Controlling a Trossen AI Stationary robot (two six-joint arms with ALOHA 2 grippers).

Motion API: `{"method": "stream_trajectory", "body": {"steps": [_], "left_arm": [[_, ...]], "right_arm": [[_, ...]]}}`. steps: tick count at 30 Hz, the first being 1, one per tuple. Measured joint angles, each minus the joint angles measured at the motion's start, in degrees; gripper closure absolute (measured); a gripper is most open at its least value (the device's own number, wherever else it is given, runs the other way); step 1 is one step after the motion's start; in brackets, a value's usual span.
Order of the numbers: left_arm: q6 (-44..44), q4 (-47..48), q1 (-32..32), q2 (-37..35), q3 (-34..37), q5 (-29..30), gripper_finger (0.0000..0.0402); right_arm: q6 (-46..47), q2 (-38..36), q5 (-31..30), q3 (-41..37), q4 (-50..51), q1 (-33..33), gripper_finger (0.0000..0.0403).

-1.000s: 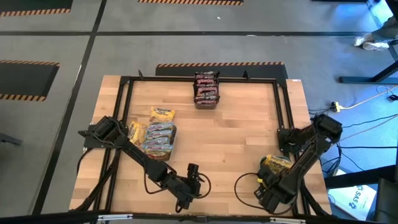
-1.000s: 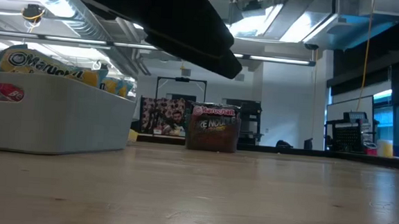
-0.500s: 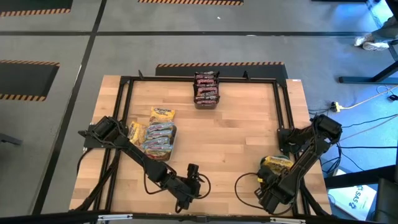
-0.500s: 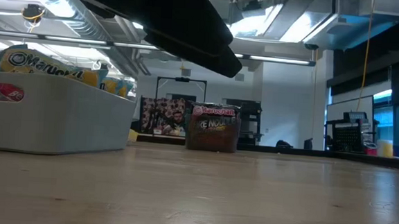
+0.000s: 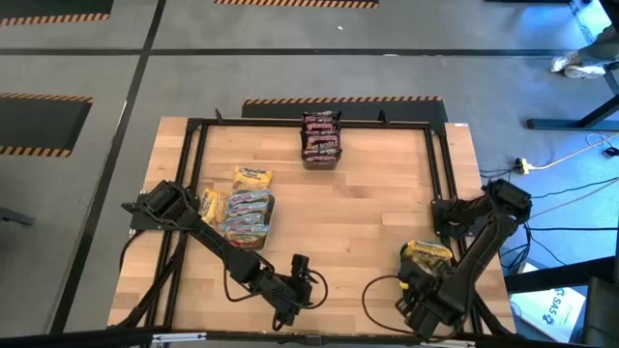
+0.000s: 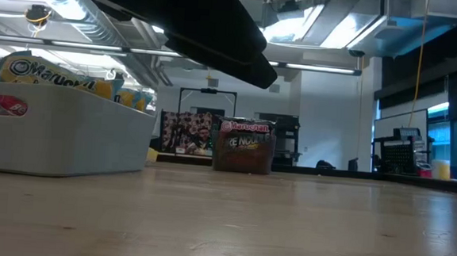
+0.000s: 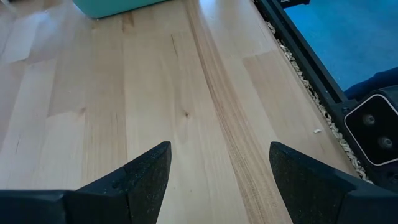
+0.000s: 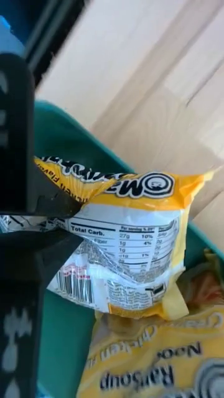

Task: Sort Maruchan noodles
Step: Put the bottom yellow noodle pack into the green bin

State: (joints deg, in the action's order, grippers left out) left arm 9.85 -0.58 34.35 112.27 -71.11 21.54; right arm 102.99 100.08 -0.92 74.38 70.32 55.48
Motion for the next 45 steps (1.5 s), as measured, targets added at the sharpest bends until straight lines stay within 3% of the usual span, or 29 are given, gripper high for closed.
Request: {"method": "stream_trajectory", "body": {"steps": [4,11,16,21,29,37,45], "left_arm": [[0.0,0.0,0.0,0.0,0.0,0.0,0.0134],[0.0,0.0,0.0,0.0,0.0,0.0,0.0134],[0.0,-0.1,0.0,0.0,0.0,-0.1,0.0134],[0.1,-0.1,0.6,0.0,0.0,3.4,0.0134],[1.0,1.5,1.7,-0.3,0.0,4.4,0.0129],[1.7,10.4,2.6,-7.5,0.0,6.2,0.0129],[-0.8,10.9,-0.8,-10.2,0.0,-2.9,0.0129]], "right_arm": [[-2.8,-0.1,-1.9,4.9,4.4,0.0,0.0402],[-8.2,-0.2,-12.2,13.5,7.9,-0.4,0.0402],[-17.4,-0.2,-18.0,15.5,3.1,-2.5,0.0402],[-30.6,-0.3,-19.5,14.5,-7.4,-5.9,0.0402],[-46.7,-0.3,-14.1,5.3,-25.8,-11.8,0.0402],[-59.8,-0.3,-5.6,-4.7,-49.5,-18.1,0.0402],[-71.4,-0.3,1.1,-5.7,-62.1,-21.9,0.0402]]}}
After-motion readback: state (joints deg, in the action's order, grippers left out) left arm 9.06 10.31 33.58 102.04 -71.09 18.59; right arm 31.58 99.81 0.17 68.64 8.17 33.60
